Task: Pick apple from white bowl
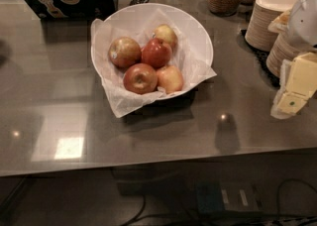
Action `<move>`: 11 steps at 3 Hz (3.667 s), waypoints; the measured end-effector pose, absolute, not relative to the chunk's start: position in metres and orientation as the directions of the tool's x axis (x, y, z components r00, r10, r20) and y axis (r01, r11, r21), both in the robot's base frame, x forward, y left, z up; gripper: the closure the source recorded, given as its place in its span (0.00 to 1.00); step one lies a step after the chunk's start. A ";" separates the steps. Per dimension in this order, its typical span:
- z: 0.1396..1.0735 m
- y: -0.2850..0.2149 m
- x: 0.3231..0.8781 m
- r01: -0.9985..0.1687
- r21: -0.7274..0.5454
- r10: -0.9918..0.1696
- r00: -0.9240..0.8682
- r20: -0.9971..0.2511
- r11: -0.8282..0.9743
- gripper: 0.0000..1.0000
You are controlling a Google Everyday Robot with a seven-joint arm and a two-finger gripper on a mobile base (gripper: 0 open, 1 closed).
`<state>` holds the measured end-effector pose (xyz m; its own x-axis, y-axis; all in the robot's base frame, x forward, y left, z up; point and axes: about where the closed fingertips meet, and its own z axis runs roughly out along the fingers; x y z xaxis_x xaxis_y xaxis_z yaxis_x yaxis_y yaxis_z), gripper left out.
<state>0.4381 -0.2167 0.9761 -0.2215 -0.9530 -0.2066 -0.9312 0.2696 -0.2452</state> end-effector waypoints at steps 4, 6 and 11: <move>0.982 -0.074 0.530 -0.938 -0.335 -0.968 -0.005 -0.251 0.091 0.00; 0.993 -0.021 0.540 -0.933 -0.359 -0.954 0.102 -0.282 0.006 0.00; 0.971 0.020 0.599 -0.926 -0.376 -0.884 0.149 -0.443 0.032 0.30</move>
Offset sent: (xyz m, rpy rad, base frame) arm 0.0678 0.0687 0.0065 0.0361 -0.0843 0.0765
